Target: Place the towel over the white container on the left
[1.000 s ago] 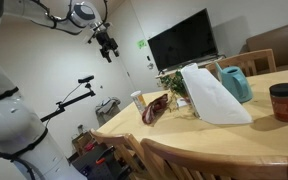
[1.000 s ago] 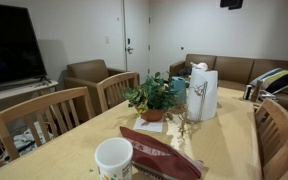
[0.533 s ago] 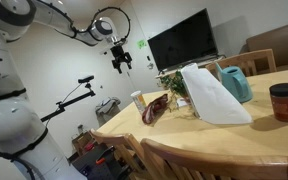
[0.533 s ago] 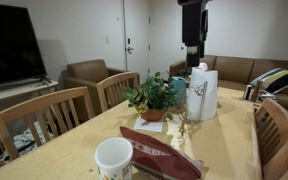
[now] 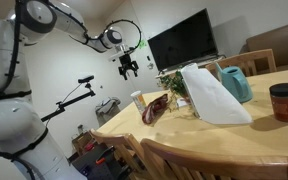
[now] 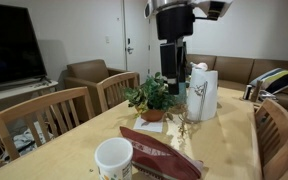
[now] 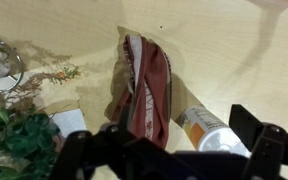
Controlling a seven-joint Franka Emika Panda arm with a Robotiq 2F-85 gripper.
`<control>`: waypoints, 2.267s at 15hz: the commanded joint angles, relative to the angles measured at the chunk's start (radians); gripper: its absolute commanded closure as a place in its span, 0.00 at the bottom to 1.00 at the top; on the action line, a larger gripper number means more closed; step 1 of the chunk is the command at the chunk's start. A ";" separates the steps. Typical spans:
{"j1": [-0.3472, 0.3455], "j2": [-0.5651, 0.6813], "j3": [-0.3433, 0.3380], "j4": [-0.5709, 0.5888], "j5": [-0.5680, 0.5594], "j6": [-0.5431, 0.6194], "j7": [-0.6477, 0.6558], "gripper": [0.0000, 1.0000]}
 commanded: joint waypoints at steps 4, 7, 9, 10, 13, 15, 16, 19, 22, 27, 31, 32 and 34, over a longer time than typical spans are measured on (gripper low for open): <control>0.044 0.136 -0.044 0.140 0.011 -0.086 0.035 0.00; 0.045 0.181 -0.053 0.183 0.032 -0.126 0.046 0.00; 0.051 0.214 -0.059 0.220 0.033 -0.146 0.048 0.00; 0.050 0.230 -0.058 0.234 0.041 -0.149 0.041 0.00; 0.048 0.218 -0.061 0.197 0.044 -0.109 0.018 0.00; 0.048 0.233 -0.061 0.213 0.058 -0.109 0.016 0.00; 0.048 0.235 -0.061 0.216 0.059 -0.110 0.016 0.00; 0.054 0.238 -0.067 0.225 0.056 -0.102 0.044 0.00; 0.056 0.276 -0.081 0.246 0.071 -0.055 0.102 0.00; 0.057 0.369 -0.102 0.277 0.073 0.042 0.155 0.00; 0.062 0.451 -0.113 0.338 0.074 0.032 0.179 0.00; 0.064 0.469 -0.115 0.358 0.071 0.026 0.180 0.00; 0.070 0.500 -0.120 0.393 0.069 0.013 0.192 0.00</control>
